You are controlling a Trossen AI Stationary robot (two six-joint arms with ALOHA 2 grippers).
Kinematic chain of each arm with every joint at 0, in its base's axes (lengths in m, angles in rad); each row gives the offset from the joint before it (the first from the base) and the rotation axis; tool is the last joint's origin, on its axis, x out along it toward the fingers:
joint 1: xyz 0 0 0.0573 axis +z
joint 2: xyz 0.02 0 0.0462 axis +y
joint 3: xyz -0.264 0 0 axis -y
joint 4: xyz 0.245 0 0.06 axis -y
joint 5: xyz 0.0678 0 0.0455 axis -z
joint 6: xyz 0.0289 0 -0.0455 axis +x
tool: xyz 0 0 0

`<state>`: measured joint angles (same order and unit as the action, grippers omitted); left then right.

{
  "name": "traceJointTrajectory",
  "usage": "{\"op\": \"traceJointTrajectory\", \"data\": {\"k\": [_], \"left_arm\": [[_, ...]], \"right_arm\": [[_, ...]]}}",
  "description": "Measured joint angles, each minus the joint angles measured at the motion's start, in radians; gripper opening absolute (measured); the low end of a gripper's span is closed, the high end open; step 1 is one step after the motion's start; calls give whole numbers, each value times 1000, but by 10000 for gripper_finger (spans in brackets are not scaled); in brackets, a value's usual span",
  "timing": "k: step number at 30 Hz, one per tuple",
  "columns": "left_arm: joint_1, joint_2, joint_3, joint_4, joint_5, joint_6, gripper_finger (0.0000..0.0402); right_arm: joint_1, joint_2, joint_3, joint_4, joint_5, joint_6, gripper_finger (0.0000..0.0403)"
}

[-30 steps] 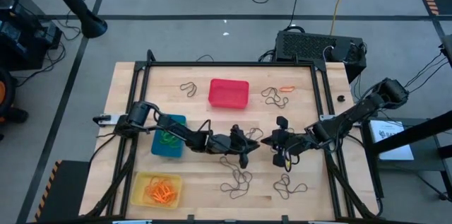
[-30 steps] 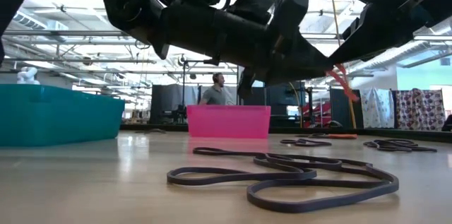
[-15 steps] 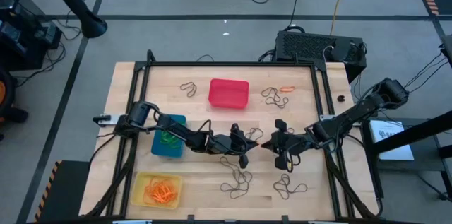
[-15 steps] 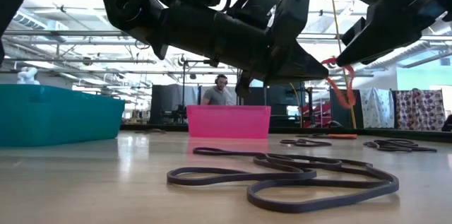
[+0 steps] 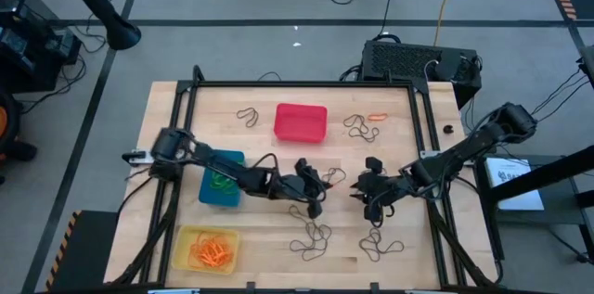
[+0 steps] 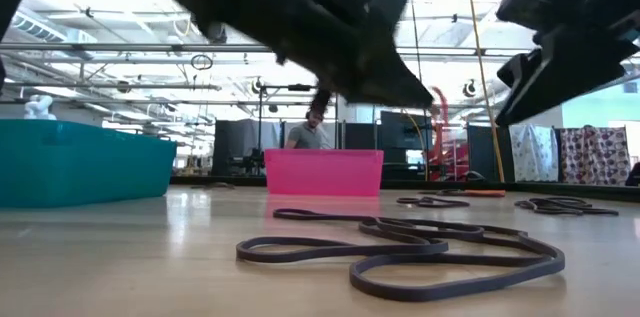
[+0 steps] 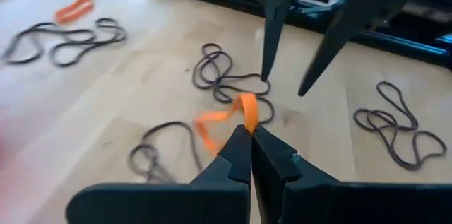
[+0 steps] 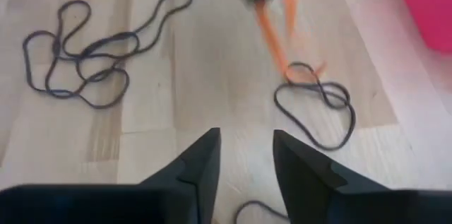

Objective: Sort rubber bands into baskets

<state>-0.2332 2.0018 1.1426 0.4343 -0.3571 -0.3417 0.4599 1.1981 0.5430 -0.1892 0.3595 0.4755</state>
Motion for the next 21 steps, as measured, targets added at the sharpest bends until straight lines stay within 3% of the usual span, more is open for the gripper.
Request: {"op": "traceJointTrajectory", "data": {"k": [6,13,17,21], "left_arm": [[-39,-185,0,-492,-131,-179,2],[-132,-415,0,-1053,-303,-581,1],[-184,-491,0,-1297,-283,-846,1],[-229,-505,0,-1498,-177,-1060,1]], "right_arm": [[26,43,-1,-25,0,29,147],[95,130,-1,-14,1,-17,150],[125,190,-1,-4,5,-16,151],[148,246,-1,30,5,-24,151]]}}
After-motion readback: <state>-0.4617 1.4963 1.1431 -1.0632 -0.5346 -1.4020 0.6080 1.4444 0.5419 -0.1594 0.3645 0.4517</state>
